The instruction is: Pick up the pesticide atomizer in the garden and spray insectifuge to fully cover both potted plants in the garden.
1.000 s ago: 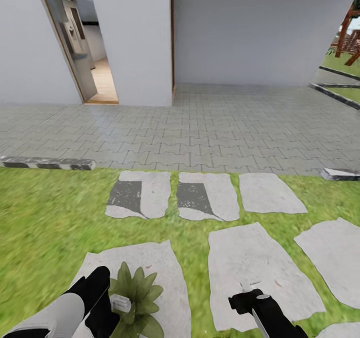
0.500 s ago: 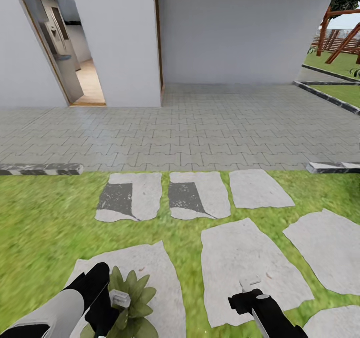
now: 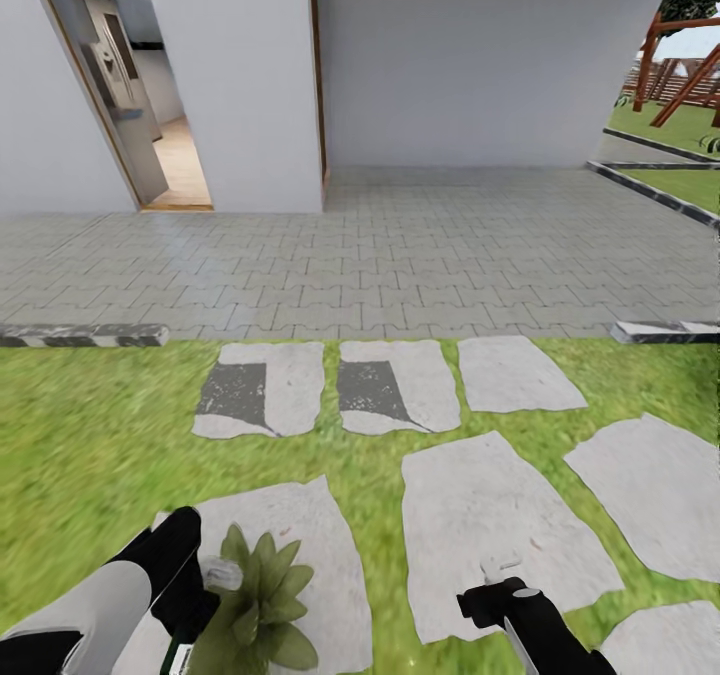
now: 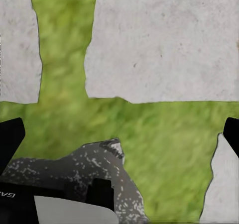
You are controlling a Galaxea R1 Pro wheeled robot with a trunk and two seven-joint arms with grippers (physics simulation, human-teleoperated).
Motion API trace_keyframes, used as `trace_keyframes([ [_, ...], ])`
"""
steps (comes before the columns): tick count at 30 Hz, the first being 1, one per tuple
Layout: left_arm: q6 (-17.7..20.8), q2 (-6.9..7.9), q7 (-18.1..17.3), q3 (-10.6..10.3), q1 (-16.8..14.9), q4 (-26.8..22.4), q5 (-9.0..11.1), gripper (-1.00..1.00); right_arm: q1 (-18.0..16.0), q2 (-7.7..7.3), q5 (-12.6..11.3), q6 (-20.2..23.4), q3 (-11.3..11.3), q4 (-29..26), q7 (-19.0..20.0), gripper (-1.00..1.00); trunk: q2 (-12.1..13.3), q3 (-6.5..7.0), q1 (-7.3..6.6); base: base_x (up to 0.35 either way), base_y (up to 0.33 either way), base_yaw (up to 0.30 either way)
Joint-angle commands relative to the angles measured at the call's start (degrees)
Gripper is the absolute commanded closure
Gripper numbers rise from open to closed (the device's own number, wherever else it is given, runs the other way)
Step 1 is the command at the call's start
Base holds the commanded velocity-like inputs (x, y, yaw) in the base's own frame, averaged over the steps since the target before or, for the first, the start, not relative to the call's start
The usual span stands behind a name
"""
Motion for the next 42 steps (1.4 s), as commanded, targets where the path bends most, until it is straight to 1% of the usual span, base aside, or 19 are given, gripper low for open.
trace_keyframes([
  [1,0.2,-0.01,-0.5,0.1,0.0,-0.1,-0.7,1.0,0.0,-0.05,0.4,0.3,0.1,-0.1,0.3,-1.0,0.0,-0.05,-0.03,-0.321,0.0,0.0],
  [8,0.2,-0.02,-0.5,0.1,0.0,-0.4,-0.7,1.0,0.0,-0.05,0.4,0.3,0.1,-0.1,0.3,-1.0,0.0,-0.05,-0.03,-0.322,0.0,-0.058],
  [15,0.2,-0.03,-0.4,-0.1,-0.1,-0.6,-0.7,1.0,0.0,-0.05,0.4,0.3,0.1,-0.1,0.3,-1.0,0.0,-0.05,-0.03,-0.043,0.0,-0.283],
  [16,0.2,-0.07,-0.4,-0.6,-0.2,-0.7,-0.7,1.0,0.0,-0.05,0.4,0.3,0.1,-0.1,0.3,-1.0,0.0,-0.05,-0.03,-0.002,0.0,-0.298],
  [17,0.2,-0.06,-0.4,-1.3,-0.2,-1.2,-0.7,1.0,0.0,-0.05,0.4,0.3,0.1,-0.1,0.3,-1.0,0.0,-0.05,-0.03,-0.001,0.0,-0.284],
  [18,0.2,-0.04,-0.3,-4.5,-0.2,-4.3,-0.7,1.0,0.0,-0.05,0.4,0.3,0.1,-0.1,0.3,-1.0,0.0,-0.05,-0.03,-0.001,0.0,-0.155],
  [19,0.2,-0.03,-0.3,-6.2,-0.2,-5.7,-0.7,1.0,0.0,-0.05,0.4,0.3,0.1,-0.1,0.3,-1.0,0.0,-0.05,-0.03,0.0,0.0,-0.099],
  [20,0.2,-0.02,-0.3,-8.8,-0.1,-7.1,-0.7,1.0,0.0,-0.05,0.4,0.3,0.1,-0.2,0.3,-1.0,0.0,-0.05,-0.03,0.0,0.0,-0.051],
  [22,0.2,-0.02,-0.3,-12.0,-0.1,-8.1,-0.7,1.0,0.0,-0.05,0.4,0.3,0.1,-0.2,0.3,-1.0,0.0,-0.05,-0.03,0.0,0.0,-0.025],
  [23,0.2,0.0,-0.3,-13.0,0.0,-8.4,-0.7,1.0,0.0,-0.05,0.4,0.3,0.1,-0.2,0.3,-1.0,0.0,-0.05,-0.03,0.0,0.0,-0.009],
  [25,0.2,0.04,-0.3,-13.7,-0.1,-8.5,-0.7,1.0,0.0,-0.05,0.4,0.3,0.1,-0.2,0.3,-1.0,0.0,-0.05,-0.03,0.0,0.0,-0.004],
  [28,0.2,0.2,-0.4,-13.9,0.0,-8.5,-0.7,1.0,0.0,-0.05,0.4,0.3,0.1,-0.2,0.3,-1.0,0.0,-0.05,-0.03,0.0,0.0,0.0],
  [34,0.2,0.9,-0.9,-13.4,0.5,-8.4,-0.5,1.0,0.0,-0.05,0.4,0.3,0.1,-0.2,0.3,-1.0,0.0,-0.05,-0.03,0.0,0.0,0.0],
  [42,0.2,0.8,-0.8,-13.5,0.5,-8.4,-0.5,1.0,0.0,-0.05,0.4,0.3,0.1,-0.2,0.3,-1.0,0.0,-0.05,-0.03,0.0,0.0,0.0],
])
